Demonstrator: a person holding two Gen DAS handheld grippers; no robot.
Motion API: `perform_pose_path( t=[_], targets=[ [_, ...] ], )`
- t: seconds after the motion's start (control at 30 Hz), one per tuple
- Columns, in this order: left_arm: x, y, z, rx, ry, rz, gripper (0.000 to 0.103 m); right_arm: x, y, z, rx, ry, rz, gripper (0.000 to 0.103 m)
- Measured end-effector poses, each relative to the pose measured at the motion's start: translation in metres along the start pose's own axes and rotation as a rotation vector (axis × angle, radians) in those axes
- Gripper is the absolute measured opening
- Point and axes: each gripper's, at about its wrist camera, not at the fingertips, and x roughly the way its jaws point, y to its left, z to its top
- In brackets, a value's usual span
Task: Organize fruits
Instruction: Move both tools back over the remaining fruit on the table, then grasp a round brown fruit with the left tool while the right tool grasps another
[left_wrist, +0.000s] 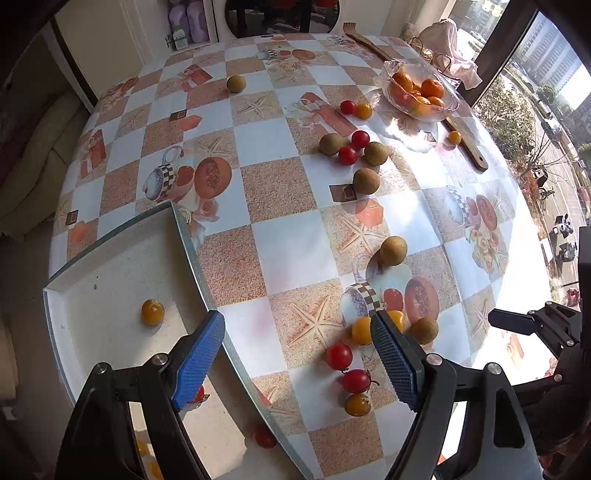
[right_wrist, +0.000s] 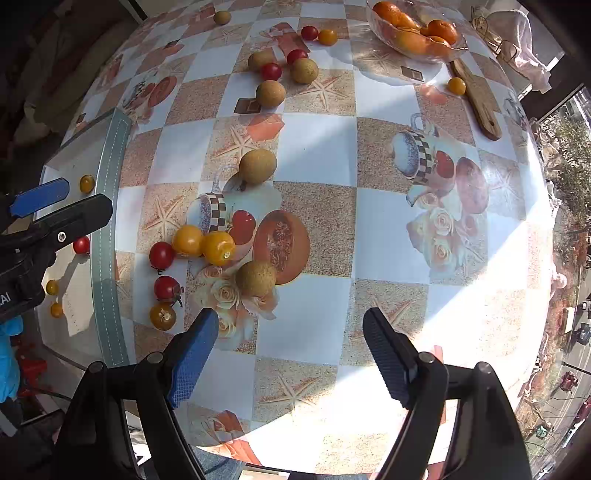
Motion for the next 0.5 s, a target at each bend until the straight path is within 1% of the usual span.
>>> perform_pose_path(
  t=[0.1, 0.2, 0.23, 0.33, 0.4, 0.5],
  targets=[
    [0.015, -0.016, 0.012, 0.030, 0.017, -0.021, 0.082, 0.005, -0.003, -0.005, 0.005, -0.001, 0.020, 0.082],
    [0.026, -0.027, 0.023, 0.044, 0.021, -0.041, 0.082, 0.007, -0.004, -0.008, 0.016, -0.012, 0.050, 0.075],
    [0.029, -0.030, 0.026, 0.047, 0.021, -0.047, 0.082, 0.008, -0.004, -0.008, 0.022, -0.016, 0.063, 0.074],
    [0.040, -0.039, 0.035, 0.061, 0.024, -0.056, 0.082, 0.012, -0.004, -0.009, 0.033, -0.026, 0.088, 0.069],
    [0.047, -0.043, 0.039, 0.066, 0.031, -0.056, 0.082, 0.014, -0.004, -0.009, 0.040, -0.035, 0.102, 0.064],
    [0.059, -0.048, 0.043, 0.067, 0.046, -0.053, 0.081, 0.016, -0.004, -0.008, 0.061, -0.054, 0.123, 0.061]
  ],
)
